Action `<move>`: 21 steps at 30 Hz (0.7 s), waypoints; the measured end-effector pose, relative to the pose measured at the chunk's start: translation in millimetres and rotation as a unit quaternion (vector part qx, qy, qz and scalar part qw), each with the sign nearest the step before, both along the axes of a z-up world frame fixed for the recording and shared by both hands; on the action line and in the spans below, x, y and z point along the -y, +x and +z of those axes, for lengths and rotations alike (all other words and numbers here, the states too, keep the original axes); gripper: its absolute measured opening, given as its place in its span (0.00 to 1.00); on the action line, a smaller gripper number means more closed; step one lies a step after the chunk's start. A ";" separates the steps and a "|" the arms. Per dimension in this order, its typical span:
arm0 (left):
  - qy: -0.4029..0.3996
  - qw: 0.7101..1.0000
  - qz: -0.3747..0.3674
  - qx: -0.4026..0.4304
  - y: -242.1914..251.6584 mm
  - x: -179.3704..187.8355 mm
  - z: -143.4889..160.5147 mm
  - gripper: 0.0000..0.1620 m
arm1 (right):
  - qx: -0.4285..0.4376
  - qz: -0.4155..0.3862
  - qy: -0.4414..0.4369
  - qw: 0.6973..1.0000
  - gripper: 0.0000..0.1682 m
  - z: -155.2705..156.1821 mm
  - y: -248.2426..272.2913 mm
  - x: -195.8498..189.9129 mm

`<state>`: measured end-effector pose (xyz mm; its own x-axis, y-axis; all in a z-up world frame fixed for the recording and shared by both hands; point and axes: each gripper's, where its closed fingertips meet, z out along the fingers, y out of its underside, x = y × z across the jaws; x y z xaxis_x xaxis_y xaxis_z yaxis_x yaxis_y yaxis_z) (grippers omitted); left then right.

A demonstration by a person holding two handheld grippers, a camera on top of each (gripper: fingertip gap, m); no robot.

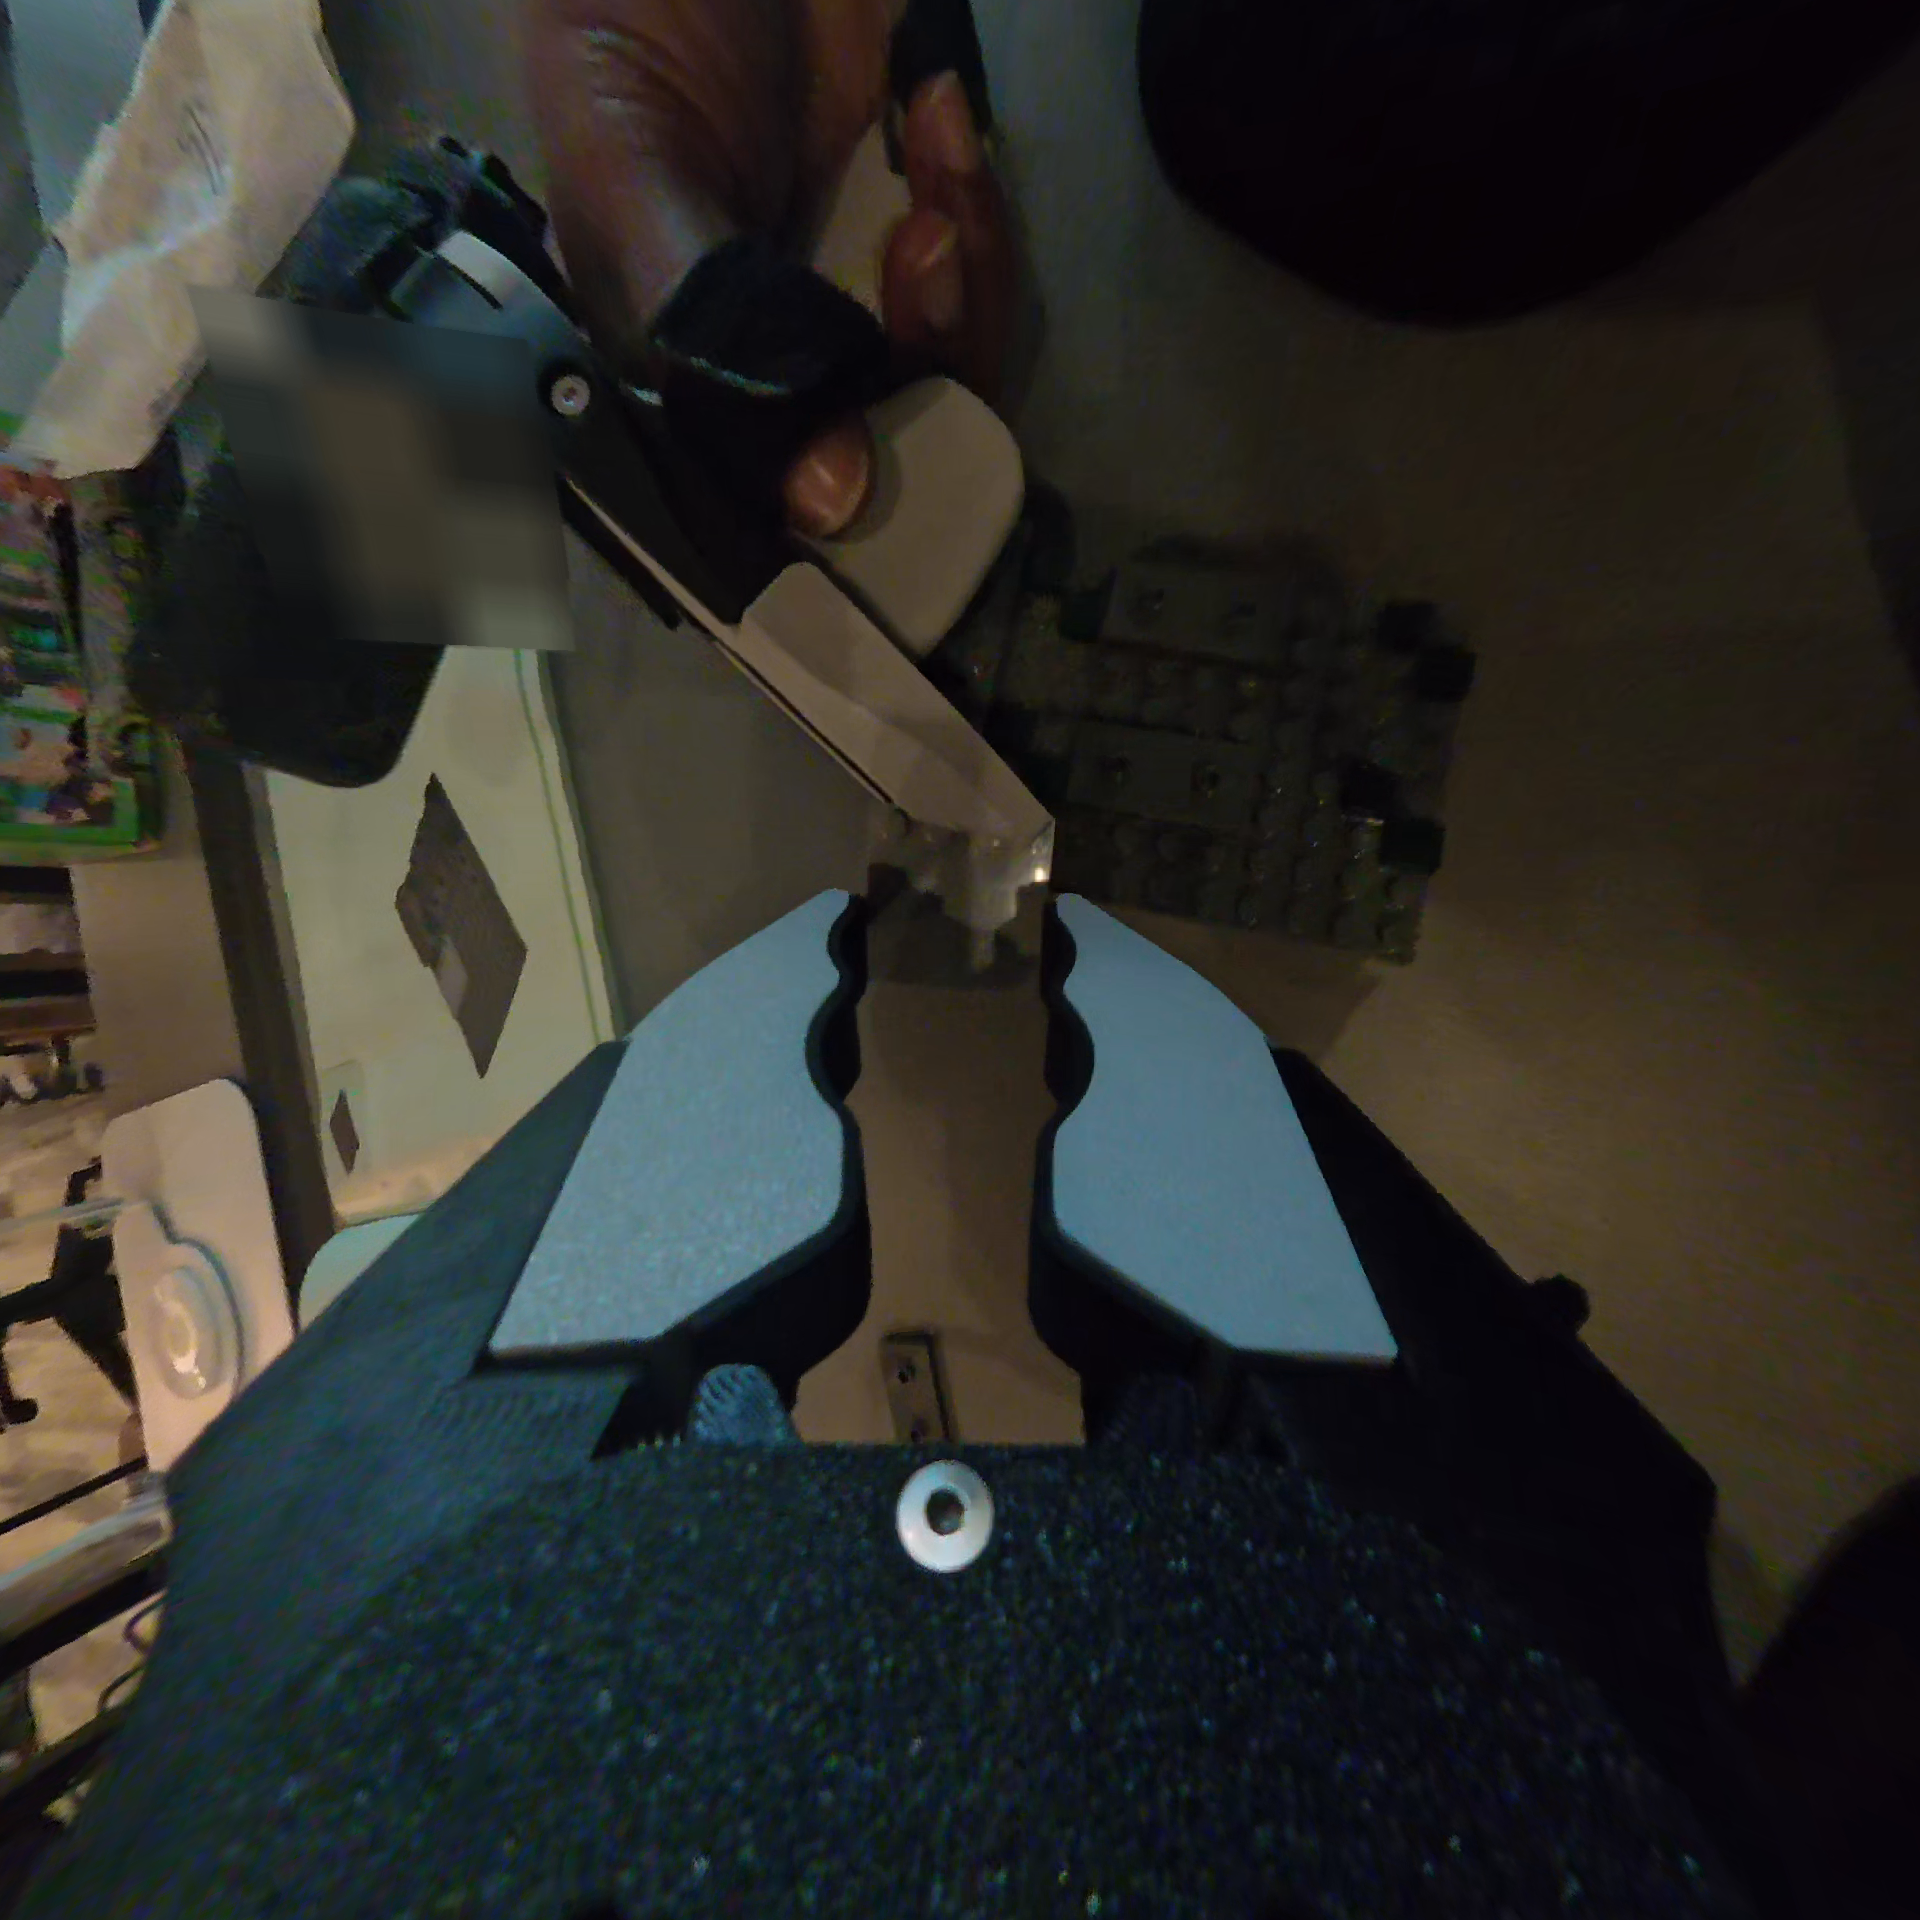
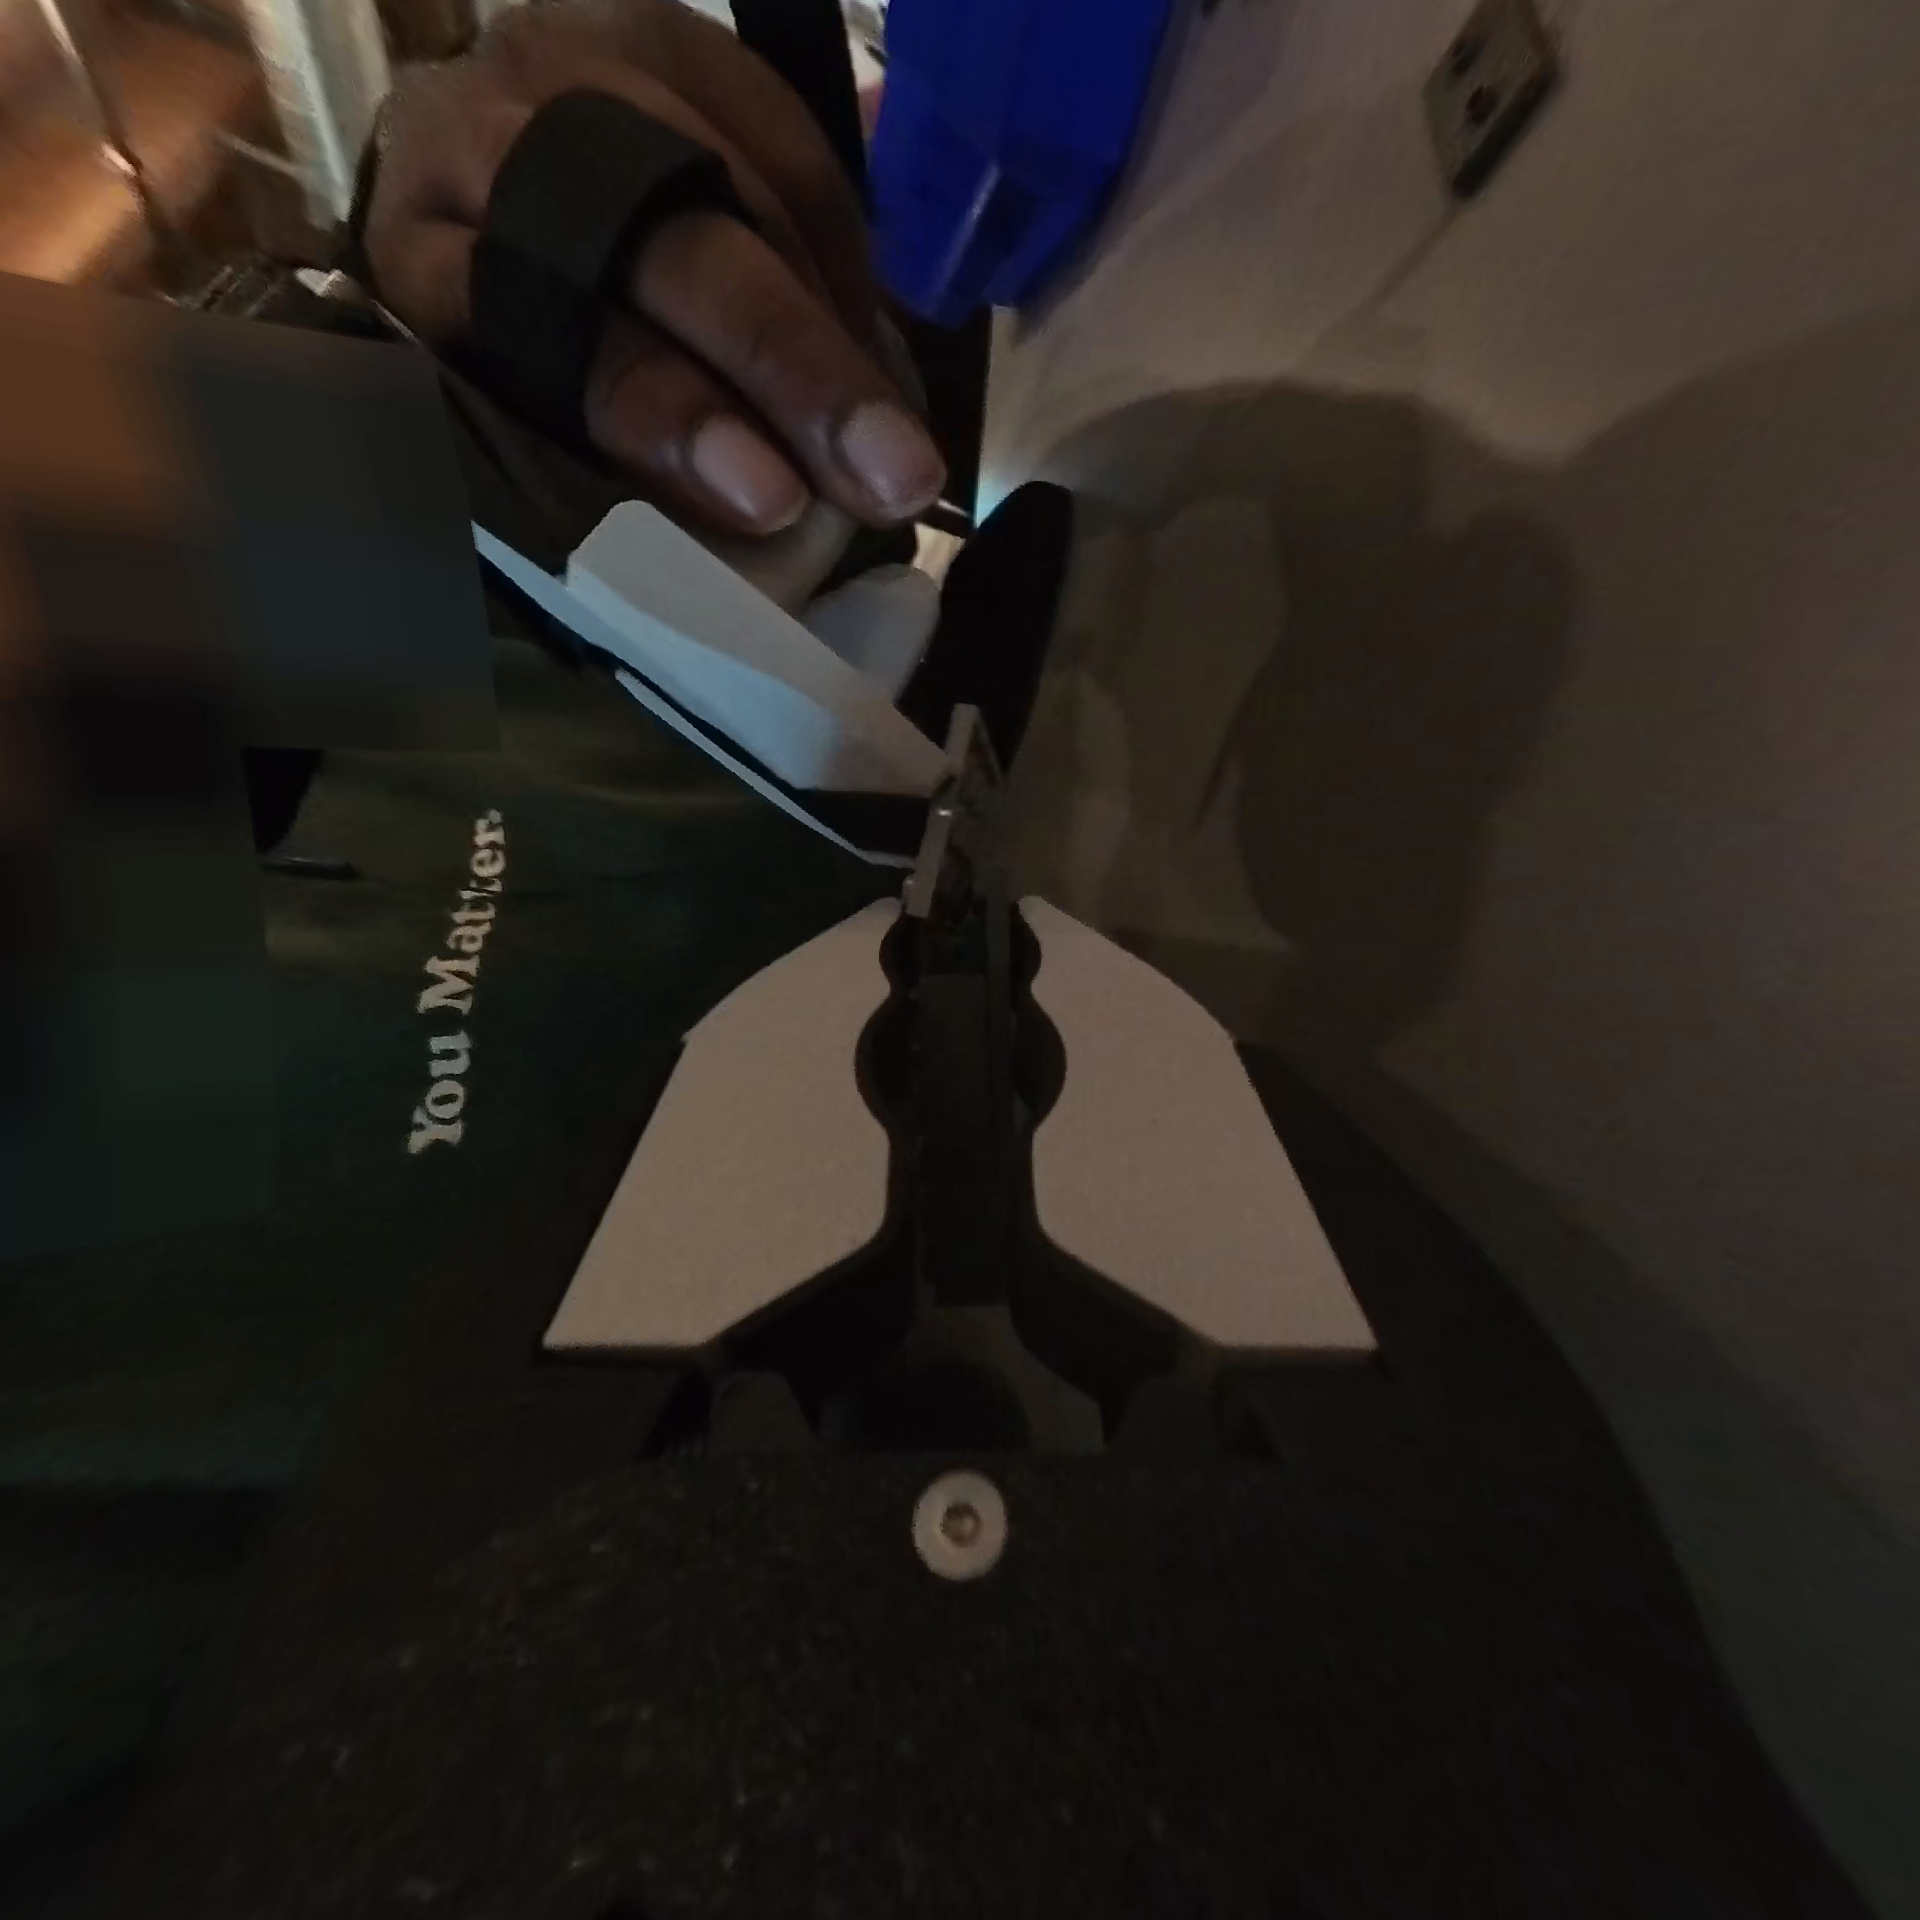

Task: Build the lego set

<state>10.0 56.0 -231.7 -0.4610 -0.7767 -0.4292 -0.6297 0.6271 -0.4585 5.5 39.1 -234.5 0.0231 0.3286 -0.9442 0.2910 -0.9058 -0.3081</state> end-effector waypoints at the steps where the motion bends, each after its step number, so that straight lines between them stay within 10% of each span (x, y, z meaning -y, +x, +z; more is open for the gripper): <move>1: 0.000 1.000 -0.003 -0.002 0.1 0.8 -0.1 0.20 | 0.000 -0.002 -0.003 1.000 0.09 -1.1 0.3 0.8; 21: -0.060 0.998 -0.024 -0.025 -10.4 19.5 0.0 0.20 | 0.009 0.010 -0.003 1.000 0.09 -2.4 -1.1 8.8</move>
